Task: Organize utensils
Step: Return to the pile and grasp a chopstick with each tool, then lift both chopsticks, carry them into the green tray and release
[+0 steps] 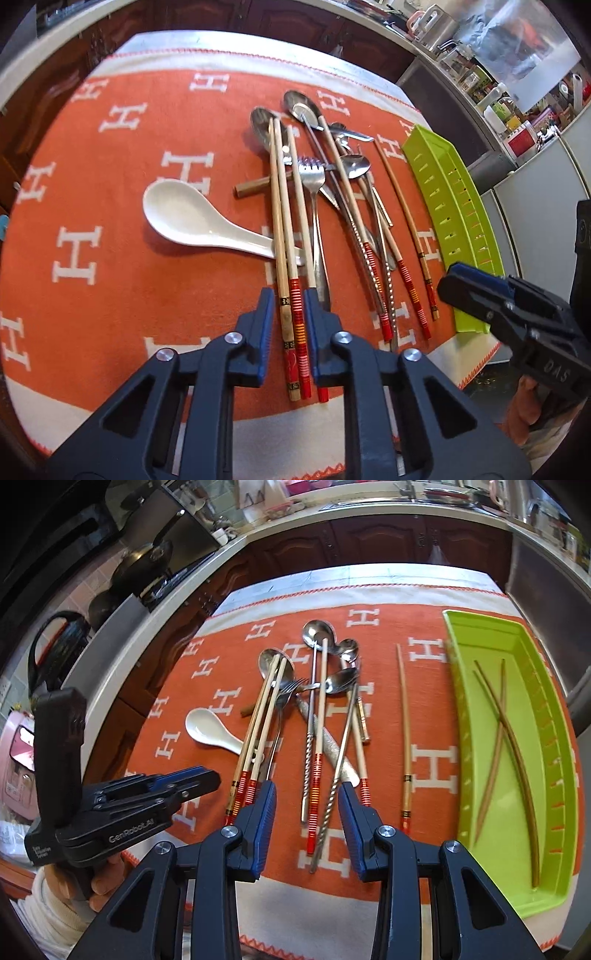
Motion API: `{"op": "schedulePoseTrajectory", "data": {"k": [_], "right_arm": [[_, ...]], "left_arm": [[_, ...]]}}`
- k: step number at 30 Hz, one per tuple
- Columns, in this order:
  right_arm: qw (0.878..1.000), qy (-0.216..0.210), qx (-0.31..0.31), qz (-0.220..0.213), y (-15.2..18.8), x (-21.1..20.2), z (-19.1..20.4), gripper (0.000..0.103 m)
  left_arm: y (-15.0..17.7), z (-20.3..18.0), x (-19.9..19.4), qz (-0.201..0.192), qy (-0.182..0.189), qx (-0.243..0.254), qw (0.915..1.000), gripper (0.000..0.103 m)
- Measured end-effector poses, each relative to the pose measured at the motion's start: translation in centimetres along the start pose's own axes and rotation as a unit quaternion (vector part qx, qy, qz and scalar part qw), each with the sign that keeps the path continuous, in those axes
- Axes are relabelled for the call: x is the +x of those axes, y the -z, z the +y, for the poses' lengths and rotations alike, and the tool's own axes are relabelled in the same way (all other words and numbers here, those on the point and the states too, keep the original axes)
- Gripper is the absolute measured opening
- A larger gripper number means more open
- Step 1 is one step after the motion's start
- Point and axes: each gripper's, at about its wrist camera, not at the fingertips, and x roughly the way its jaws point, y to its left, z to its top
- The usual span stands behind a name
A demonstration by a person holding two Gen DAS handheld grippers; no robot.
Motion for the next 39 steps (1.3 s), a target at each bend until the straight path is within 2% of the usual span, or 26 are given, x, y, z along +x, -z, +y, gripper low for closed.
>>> {"op": "schedulePoseTrajectory", "data": {"k": [5,21,28,39], "right_arm": [[1.000,-0.010,-0.012,0.011,-0.1,1.4,0.6,0.035],[0.999,-0.014,-0.033,0.028,-0.5,4.1,1.8,0.035],[0.999,-0.032,-0.029,0.030,-1.4,5.3,2.1,0.024],[0.997,-0.069,-0.021,0.029,-4.0,8.5,4.2,0.012]], "left_arm": [[-0.6,0.4,1.8,0.010,0.002,-0.006,0.9999,0.006],[-1.9,-0.2,4.0,0.012,-0.024,0.013,0.9995,0.005],[-1.2,-0.1,3.2,-0.018,-0.028,0.009,0.9994,0.004],[-0.3,0.9,0.2,-0.052,-0.039,-0.004,0.9979,0.004]]}}
